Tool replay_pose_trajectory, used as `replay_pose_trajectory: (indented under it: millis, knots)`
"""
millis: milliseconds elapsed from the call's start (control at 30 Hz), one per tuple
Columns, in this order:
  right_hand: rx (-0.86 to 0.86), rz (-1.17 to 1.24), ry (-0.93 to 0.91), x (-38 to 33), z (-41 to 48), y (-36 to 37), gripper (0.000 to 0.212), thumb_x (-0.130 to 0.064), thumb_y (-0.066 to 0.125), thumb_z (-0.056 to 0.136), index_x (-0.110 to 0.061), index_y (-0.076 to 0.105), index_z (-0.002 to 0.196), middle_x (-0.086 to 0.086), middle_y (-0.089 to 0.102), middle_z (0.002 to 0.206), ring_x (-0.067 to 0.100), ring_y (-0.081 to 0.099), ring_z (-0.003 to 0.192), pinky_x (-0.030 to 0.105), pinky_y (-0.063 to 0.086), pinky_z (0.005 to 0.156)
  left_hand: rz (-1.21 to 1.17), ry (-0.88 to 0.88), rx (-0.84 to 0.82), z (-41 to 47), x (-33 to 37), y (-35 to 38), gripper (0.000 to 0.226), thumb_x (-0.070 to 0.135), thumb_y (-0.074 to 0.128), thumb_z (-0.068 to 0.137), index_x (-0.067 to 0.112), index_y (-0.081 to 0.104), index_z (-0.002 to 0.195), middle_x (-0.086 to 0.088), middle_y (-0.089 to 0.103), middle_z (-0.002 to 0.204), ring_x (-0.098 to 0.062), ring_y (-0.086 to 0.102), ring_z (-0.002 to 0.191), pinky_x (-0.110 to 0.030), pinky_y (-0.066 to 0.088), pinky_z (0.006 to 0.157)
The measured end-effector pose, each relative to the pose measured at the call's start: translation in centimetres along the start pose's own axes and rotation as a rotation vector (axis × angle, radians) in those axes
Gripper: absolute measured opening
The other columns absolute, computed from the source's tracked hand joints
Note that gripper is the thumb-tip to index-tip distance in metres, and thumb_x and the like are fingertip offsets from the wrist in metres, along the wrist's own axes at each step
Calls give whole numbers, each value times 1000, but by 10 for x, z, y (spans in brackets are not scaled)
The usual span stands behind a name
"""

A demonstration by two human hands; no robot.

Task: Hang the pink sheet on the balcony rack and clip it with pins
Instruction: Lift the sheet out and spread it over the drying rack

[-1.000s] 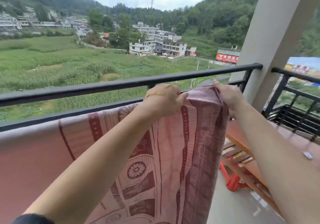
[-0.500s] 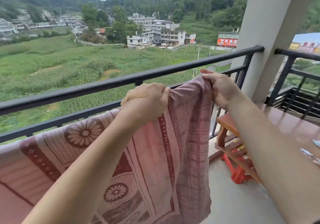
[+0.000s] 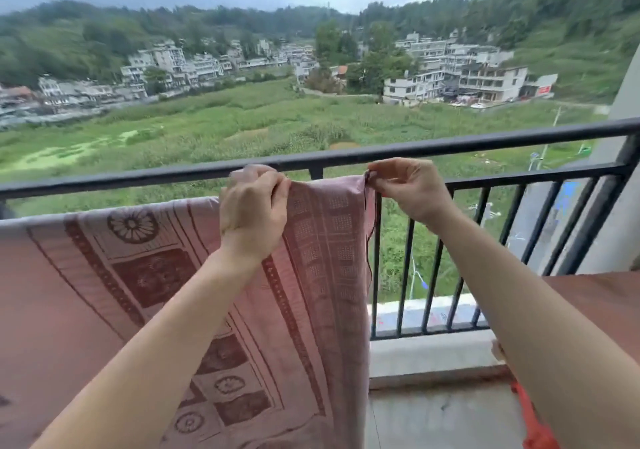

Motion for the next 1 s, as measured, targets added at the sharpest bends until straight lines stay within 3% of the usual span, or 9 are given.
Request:
replay_pose_trajectory:
  millis: [133, 300, 433, 533, 600, 667, 733, 867, 1000]
  knots:
    - [-97, -193, -85, -10, -2, -2, 12, -12, 74, 88, -12, 74, 100, 5, 74, 98, 18, 71, 91, 32, 58, 87, 171, 86, 136, -31, 25, 3, 24, 38, 66, 86, 19, 66, 99, 0, 58, 99, -22, 54, 95, -38, 33, 87]
    - [-161, -408, -38, 6, 2, 1, 16, -27, 58, 97, -14, 63, 106, 4, 63, 112, 19, 62, 104, 41, 52, 93, 209, 99, 31, -50, 35, 25, 37, 33, 64, 89, 19, 61, 123, -3, 56, 133, -27, 45, 129, -49, 26, 108]
    - [-125, -398, 140, 26, 1, -11, 20, -19, 46, 101, -18, 56, 118, 7, 68, 105, 17, 63, 84, 34, 52, 68, 48, 142, 62, -47, 47, 28, 28, 14, 67, 88, 15, 67, 116, -1, 62, 130, -25, 49, 129, -48, 26, 112]
    - [-30, -477, 217, 26, 6, -16, 32, -20, 38, 96, -20, 55, 123, 12, 57, 123, 24, 56, 101, 42, 49, 88, -85, 198, 33, -46, 45, 20, 26, 9, 64, 89, 12, 65, 115, -2, 61, 130, -21, 51, 129, -47, 37, 109]
    - [97, -497, 162, 13, 9, -18, 37, -18, 38, 91, -21, 55, 123, 13, 49, 126, 27, 54, 102, 45, 47, 91, -105, 168, 85, -48, 29, 5, 24, 6, 61, 90, 10, 64, 113, -4, 58, 130, -19, 53, 124, -41, 47, 101]
    - [170, -467, 22, -6, 10, -9, 40, -21, 35, 89, -19, 57, 123, 12, 51, 122, 26, 54, 98, 44, 47, 87, 4, 84, 133, -48, 3, -12, 26, 10, 57, 91, 12, 62, 117, -7, 53, 133, -22, 49, 124, -40, 44, 103]
    - [122, -486, -117, -26, 6, 15, 43, -29, 34, 92, -18, 56, 127, 11, 54, 121, 24, 54, 103, 42, 48, 89, 176, -66, 94, -44, -35, -25, 36, 25, 49, 96, 15, 53, 130, -11, 43, 144, -27, 38, 134, -47, 33, 111]
    - [-106, -714, -351, -49, -17, 85, 54, -53, 33, 102, -19, 50, 140, 10, 55, 132, 28, 54, 118, 46, 44, 96, 462, -385, -179, -58, -133, -51, 55, 47, 28, 101, 30, 19, 153, -7, 8, 162, -25, 2, 149, -47, -1, 120]
    - [-129, -953, -290, -43, -28, 125, 52, -52, 30, 100, -20, 52, 135, 13, 56, 130, 35, 47, 123, 54, 29, 109, 549, -182, -252, -67, -162, -71, 57, 39, 38, 98, 31, 21, 152, -7, 17, 160, -27, 12, 147, -55, 1, 117]
Point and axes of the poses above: each hand's wrist, its own z-axis towards the middle knuckle, its own y-axis out of the palm, x = y × z, the point moved 6 cm from there along z, towards the middle knuckle
